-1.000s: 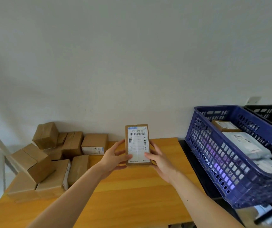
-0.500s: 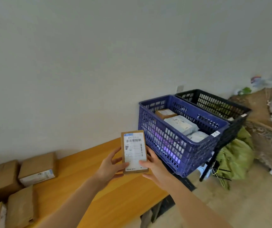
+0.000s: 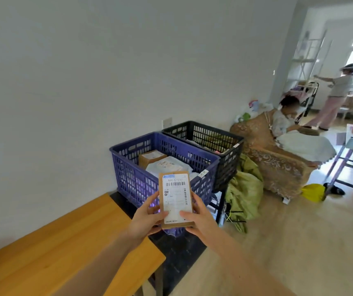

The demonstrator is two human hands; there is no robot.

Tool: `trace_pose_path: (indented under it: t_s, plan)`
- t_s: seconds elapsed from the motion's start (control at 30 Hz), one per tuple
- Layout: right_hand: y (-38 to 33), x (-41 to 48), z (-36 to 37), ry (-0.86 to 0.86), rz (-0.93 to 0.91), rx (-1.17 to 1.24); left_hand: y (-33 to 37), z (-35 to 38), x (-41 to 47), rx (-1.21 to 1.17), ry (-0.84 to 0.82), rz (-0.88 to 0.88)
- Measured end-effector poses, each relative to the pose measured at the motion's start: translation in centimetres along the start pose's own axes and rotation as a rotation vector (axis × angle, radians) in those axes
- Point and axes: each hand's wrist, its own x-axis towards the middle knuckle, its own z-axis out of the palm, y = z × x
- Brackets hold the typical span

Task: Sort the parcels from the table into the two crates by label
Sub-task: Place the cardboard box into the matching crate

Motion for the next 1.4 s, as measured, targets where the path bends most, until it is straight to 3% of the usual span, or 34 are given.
trace_pose_path:
  t_s: [0.2, 0.43, 0.67, 0.9, 1.17, 1.4]
  plan:
    - [-2.6, 0.5, -10.2, 0.025, -0.05, -0.02, 0.8, 10.1, 4.8, -0.027, -0.005, -0.015]
    - [-5.8, 0.4, -21.1, -0.011, -0.076, 0.153, 1.3, 21.1, 9.6, 0.012, 0.01, -0.008]
    - [-7.0, 2.7, -29.0, 0.04, -0.102, 0.041, 0.8, 27.8, 14.6, 0.063, 0.005, -0.017]
    - [-9.3, 7.6, -34.1, 0.085, -0.135, 0.054, 2.5, 31.5, 21.5, 0.123, -0.039, 0.042]
    - [-15.0, 17.6, -37.4, 0.155, -0.173, -0.083, 6.6, 32.5, 31.6, 0.012, -0.059, 0.112]
    - [-21.3, 28.5, -38.1, 0.076, -0.192, -0.114, 11.7, 30.7, 41.1, -0.033, -0.05, 0.165]
